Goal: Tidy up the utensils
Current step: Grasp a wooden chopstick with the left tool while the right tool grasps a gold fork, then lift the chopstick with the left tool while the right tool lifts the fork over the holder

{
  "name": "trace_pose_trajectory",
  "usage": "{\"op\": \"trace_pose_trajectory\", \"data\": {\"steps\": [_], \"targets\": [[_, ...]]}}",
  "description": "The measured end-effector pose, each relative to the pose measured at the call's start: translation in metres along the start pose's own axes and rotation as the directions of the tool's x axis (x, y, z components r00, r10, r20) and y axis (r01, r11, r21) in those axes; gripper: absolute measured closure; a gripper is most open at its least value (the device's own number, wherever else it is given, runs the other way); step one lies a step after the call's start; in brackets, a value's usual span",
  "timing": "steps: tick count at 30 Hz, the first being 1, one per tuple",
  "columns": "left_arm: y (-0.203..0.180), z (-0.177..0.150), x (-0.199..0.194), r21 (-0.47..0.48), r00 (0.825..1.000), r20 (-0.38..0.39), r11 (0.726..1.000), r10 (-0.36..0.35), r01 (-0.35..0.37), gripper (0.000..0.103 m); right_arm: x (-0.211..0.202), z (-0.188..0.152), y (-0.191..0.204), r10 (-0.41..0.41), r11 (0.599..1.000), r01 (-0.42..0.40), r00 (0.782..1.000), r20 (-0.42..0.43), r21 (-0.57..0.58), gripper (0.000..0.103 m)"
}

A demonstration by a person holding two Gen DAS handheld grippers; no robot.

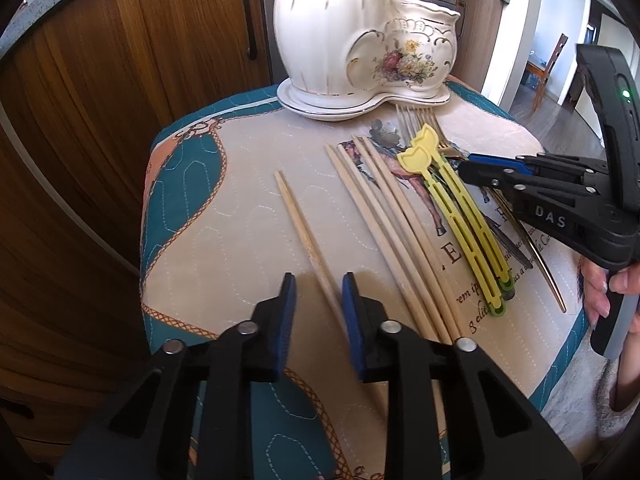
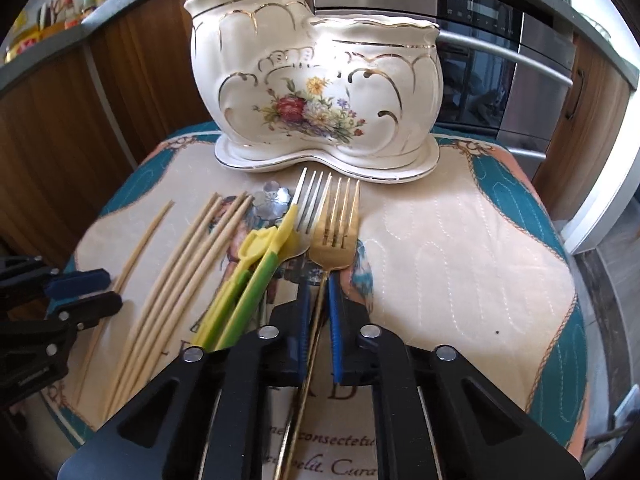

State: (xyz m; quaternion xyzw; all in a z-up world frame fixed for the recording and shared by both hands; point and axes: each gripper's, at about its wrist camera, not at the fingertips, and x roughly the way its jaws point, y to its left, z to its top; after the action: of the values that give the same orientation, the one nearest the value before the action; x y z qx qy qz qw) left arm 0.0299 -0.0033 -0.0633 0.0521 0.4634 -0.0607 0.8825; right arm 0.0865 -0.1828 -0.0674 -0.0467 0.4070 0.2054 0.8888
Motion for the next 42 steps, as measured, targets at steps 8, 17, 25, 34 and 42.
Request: {"op": "trace_pose_trajectory", "data": {"steps": [8,17,25,34,42], "targets": [[0.008,-0.002,0.0,-0.014,1.0,0.005,1.0,-0.009,0.009,0.098,-0.01,-0.002,-0.01,0.041,0.998,-0.043,0.999,0.037,0.054,0.097],[0.011,0.002,-0.023,-0.024,0.993,0.112,0.999,-0.045,0.047,0.098,-0.045,-0.001,-0.021,0.114,0.987,-0.129,0.981,0.158,0.093,0.097],[0.011,0.011,-0.046,-0.02,0.967,0.229,0.993,-0.113,0.12,0.098,-0.083,0.004,-0.023,0.149,0.98,-0.184,0.936,0.32,0.08,0.097],[0.012,0.039,-0.088,0.017,0.883,0.425,0.977,-0.2,0.213,0.098,-0.122,0.038,-0.014,0.079,0.993,-0.112,0.869,0.489,0.039,0.097],[0.031,0.095,-0.108,-0.012,0.772,0.594,0.957,-0.227,0.291,0.098,-0.141,0.094,-0.017,0.042,0.997,-0.077,0.787,0.616,0.03,0.097]]}}
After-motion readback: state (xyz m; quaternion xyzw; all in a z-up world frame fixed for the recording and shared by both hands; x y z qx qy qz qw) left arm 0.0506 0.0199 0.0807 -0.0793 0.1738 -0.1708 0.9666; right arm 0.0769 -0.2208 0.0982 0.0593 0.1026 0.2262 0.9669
